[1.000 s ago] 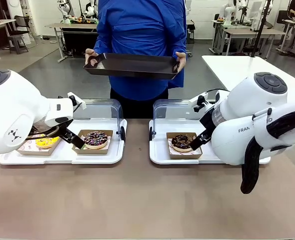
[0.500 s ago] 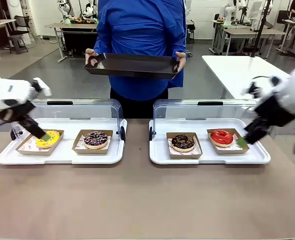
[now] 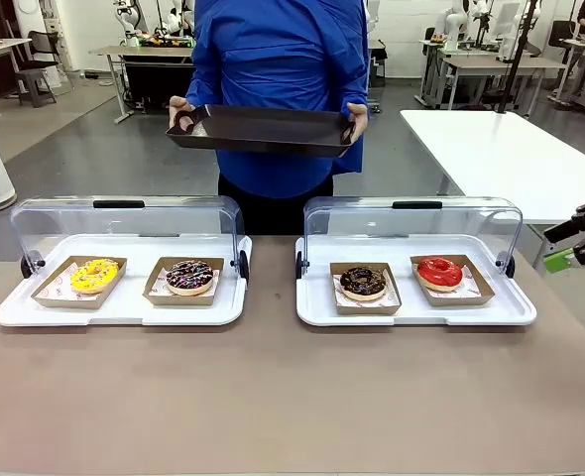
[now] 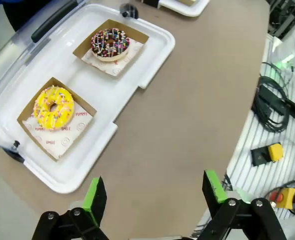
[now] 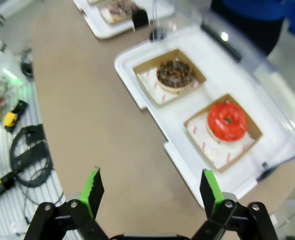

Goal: Provide the desired donut to the person.
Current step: Pick up and lift the Paper togo box containing the Donut pointed at by the person.

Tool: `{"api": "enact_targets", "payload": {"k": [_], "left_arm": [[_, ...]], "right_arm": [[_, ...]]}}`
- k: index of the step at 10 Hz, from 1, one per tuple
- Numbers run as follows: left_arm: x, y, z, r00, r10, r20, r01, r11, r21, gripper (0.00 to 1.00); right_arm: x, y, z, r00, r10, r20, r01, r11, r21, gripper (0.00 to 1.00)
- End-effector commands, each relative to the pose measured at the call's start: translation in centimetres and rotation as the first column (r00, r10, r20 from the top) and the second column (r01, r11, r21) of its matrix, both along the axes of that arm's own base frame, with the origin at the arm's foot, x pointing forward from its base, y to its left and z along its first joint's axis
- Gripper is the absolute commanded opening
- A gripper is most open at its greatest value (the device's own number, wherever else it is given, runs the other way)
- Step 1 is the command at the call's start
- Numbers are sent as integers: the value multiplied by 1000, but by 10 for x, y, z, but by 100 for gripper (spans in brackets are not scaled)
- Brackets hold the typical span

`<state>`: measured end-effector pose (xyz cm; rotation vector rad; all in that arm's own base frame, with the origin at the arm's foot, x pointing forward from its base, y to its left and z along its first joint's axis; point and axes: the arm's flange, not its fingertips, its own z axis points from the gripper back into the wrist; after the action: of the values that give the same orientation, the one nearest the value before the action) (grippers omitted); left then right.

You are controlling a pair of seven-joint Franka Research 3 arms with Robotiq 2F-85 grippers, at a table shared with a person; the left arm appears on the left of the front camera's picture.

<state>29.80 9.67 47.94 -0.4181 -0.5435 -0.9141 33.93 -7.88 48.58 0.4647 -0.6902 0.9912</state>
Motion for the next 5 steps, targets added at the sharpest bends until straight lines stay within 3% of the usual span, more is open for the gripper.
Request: {"api": "enact_targets", "payload": {"k": [1,5], "left_arm": [[-58,-25,-36,998,-23,50,24,999,-26,100],[-58,-27,-25,993,-61,102,67,996,-56,100]], "right_arm": [[-2,0,4,999,27,28,-28,999,45,100],[-9,-8,10,997,-16,74,7,993,117,100]]}}
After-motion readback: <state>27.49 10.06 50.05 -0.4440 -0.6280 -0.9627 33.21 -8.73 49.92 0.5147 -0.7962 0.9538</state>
